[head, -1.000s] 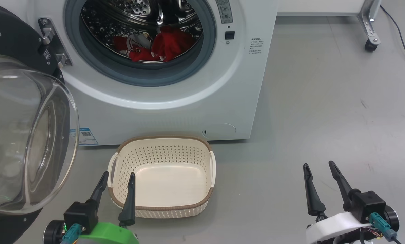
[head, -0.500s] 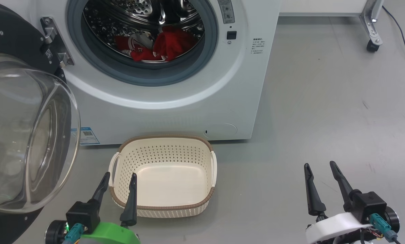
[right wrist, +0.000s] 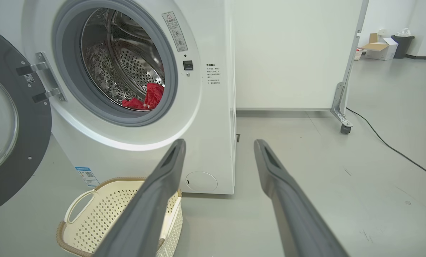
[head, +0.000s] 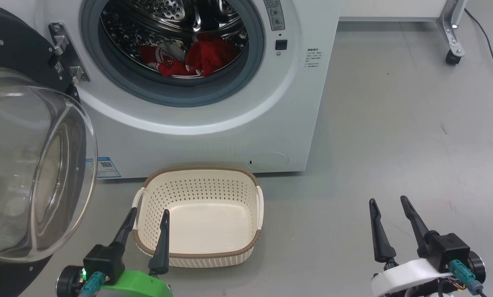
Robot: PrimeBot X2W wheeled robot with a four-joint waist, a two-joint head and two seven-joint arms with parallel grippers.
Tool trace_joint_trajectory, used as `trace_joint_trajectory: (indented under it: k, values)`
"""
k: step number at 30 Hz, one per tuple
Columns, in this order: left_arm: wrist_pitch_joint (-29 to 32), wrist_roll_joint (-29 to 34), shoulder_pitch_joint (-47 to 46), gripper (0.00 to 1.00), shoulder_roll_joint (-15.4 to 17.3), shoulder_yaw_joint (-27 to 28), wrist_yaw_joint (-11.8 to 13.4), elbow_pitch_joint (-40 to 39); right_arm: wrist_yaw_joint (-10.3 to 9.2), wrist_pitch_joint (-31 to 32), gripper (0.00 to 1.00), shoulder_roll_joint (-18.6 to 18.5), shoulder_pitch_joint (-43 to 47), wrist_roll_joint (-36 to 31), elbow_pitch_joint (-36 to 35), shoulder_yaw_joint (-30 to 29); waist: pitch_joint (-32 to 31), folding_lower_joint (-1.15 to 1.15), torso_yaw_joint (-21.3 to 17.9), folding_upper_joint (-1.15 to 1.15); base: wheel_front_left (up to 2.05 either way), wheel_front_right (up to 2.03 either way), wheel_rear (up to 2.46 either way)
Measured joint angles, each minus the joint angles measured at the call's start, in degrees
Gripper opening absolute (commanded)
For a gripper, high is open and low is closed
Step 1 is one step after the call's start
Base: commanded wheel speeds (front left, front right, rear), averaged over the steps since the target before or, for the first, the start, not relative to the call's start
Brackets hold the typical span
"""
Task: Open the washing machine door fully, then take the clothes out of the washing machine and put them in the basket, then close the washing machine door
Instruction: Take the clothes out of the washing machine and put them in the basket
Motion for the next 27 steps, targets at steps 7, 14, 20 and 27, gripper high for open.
trace_joint_trajectory:
  k: [7, 14, 20, 27]
  values:
    - [0.0, 0.01, 0.0, 1.0, 0.0, -0.22, 0.29, 0.03, 0.0, 0.0, 1.0, 0.0, 0.02, 0.0, -0.01, 0.04, -0.22, 0.0, -0.05, 0.0, 0.64, -0.64, 0.0]
    - [0.01, 0.03, 0.0, 1.0, 0.01, -0.38, 0.31, 0.23, 0.0, 0.0, 1.0, 0.0, 0.04, 0.2, -0.01, 0.14, -0.24, 0.0, -0.1, 0.0, 0.93, -0.93, 0.0]
    - [0.04, 0.26, 0.01, 1.0, 0.02, -0.91, 0.29, 0.44, 0.01, 0.0, 1.0, 0.0, 0.18, 0.24, 0.02, 0.25, -0.36, 0.0, -0.08, 0.0, 1.03, -1.03, 0.0]
    - [0.09, 0.26, 0.01, 1.0, 0.08, -0.79, 0.3, 0.44, 0.01, 0.0, 1.0, 0.0, 0.2, 0.24, 0.01, 0.54, -0.11, 0.0, -0.01, 0.0, 0.78, -0.78, 0.0]
